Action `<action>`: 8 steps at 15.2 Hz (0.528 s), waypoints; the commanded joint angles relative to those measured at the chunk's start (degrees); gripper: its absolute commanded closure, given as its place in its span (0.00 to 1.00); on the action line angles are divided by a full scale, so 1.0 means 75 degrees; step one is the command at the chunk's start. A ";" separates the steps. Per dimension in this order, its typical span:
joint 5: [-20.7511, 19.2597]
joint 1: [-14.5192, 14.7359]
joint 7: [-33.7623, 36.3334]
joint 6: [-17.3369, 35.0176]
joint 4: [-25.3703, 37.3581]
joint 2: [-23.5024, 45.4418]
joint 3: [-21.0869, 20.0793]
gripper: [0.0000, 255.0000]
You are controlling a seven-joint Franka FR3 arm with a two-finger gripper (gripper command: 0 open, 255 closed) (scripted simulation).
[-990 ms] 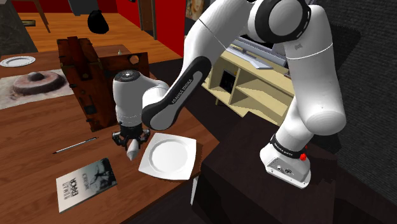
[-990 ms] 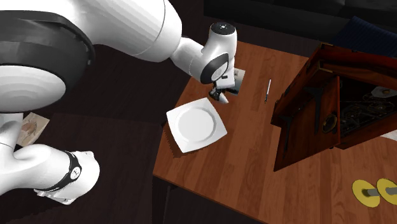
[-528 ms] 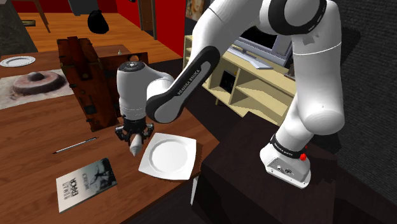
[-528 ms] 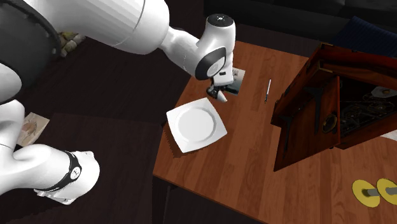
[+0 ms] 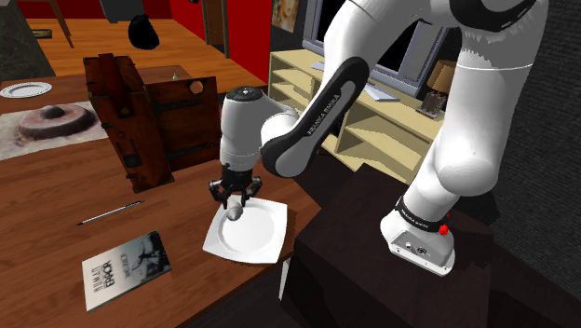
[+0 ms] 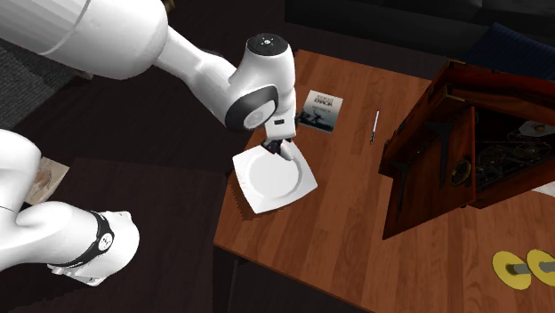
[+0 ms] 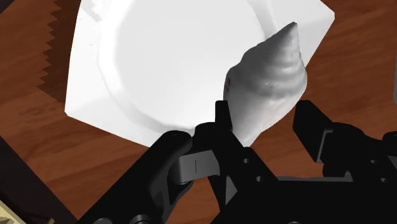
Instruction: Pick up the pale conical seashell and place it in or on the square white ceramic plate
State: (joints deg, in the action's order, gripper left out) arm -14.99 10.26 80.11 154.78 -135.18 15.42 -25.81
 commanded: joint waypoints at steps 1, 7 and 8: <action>0.0379 -0.0314 -0.0362 0.0265 -0.0769 -0.0575 -0.0199 1.00; -0.0183 -0.0130 0.0020 0.0802 -0.0970 -0.0201 0.0141 1.00; -0.0324 -0.0059 0.0125 0.0890 -0.0953 -0.0087 0.0238 1.00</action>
State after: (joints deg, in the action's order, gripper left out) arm -16.44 9.49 80.44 160.67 -142.18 14.08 -24.66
